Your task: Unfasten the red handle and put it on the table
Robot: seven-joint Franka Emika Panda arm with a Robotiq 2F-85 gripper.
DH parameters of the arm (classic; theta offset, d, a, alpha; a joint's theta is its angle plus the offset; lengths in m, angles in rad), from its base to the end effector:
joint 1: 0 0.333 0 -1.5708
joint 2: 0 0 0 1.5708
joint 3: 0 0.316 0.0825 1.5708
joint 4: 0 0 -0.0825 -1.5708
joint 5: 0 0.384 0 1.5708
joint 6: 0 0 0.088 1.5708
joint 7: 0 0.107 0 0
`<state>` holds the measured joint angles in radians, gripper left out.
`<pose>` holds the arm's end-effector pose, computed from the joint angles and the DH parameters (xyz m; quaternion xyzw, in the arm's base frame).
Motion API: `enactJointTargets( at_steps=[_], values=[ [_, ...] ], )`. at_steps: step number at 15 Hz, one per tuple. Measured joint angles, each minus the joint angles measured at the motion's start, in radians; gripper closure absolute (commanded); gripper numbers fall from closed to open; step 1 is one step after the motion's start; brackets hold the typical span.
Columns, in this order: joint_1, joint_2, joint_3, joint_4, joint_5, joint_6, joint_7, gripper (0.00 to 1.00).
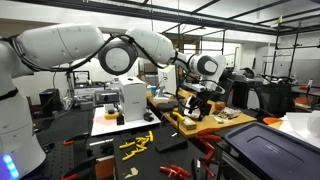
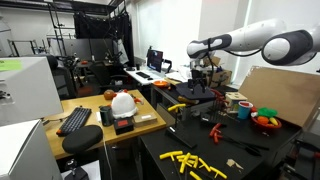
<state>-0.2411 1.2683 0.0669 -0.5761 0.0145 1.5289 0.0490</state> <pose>0.7523 -0.1585 0.1959 -0.9784 0.1288 0.1528 0.0521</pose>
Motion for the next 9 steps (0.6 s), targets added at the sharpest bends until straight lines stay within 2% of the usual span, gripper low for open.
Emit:
enactJointTargets(
  at_steps=[9],
  values=[
    [-0.071,-0.132,0.051,-0.045,0.057,-0.045,-0.006,0.00]
  ],
)
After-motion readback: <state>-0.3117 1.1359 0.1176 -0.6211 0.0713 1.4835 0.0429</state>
